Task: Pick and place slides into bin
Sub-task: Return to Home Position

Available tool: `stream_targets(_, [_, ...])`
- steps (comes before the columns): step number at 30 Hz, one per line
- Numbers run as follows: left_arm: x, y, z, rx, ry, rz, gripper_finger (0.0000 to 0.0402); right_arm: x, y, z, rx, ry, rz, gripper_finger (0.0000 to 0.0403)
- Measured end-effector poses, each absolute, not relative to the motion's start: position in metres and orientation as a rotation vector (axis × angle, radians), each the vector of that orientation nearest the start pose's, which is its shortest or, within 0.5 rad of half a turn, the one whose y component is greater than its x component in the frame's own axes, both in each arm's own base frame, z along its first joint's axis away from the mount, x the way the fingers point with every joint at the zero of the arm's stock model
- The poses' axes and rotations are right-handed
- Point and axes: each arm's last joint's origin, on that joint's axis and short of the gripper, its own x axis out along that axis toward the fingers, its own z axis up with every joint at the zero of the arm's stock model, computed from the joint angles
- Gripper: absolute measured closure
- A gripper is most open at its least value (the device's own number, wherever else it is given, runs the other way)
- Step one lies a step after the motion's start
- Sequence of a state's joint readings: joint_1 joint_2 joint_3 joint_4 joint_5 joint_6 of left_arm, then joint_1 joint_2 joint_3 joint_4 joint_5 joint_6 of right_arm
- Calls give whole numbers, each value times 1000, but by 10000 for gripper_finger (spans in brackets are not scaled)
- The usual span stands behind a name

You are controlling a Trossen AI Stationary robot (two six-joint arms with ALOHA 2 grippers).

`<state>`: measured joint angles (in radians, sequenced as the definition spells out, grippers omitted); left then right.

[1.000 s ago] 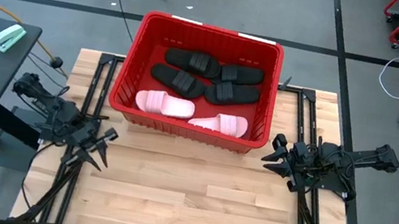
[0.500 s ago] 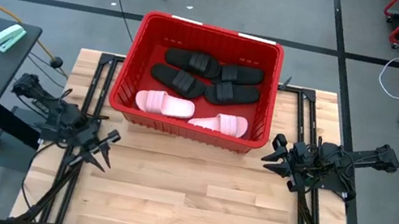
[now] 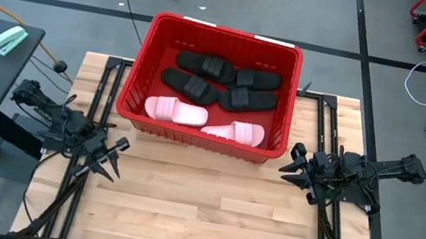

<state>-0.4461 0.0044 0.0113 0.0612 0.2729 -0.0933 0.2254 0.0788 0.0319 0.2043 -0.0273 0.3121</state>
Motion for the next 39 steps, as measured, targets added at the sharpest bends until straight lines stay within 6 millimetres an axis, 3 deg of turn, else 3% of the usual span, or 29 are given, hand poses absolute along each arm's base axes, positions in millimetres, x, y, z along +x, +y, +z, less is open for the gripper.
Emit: stream_targets(39, [83,-49,172,-94,-32,-723,306,97,23,188,326,-116,275,290])
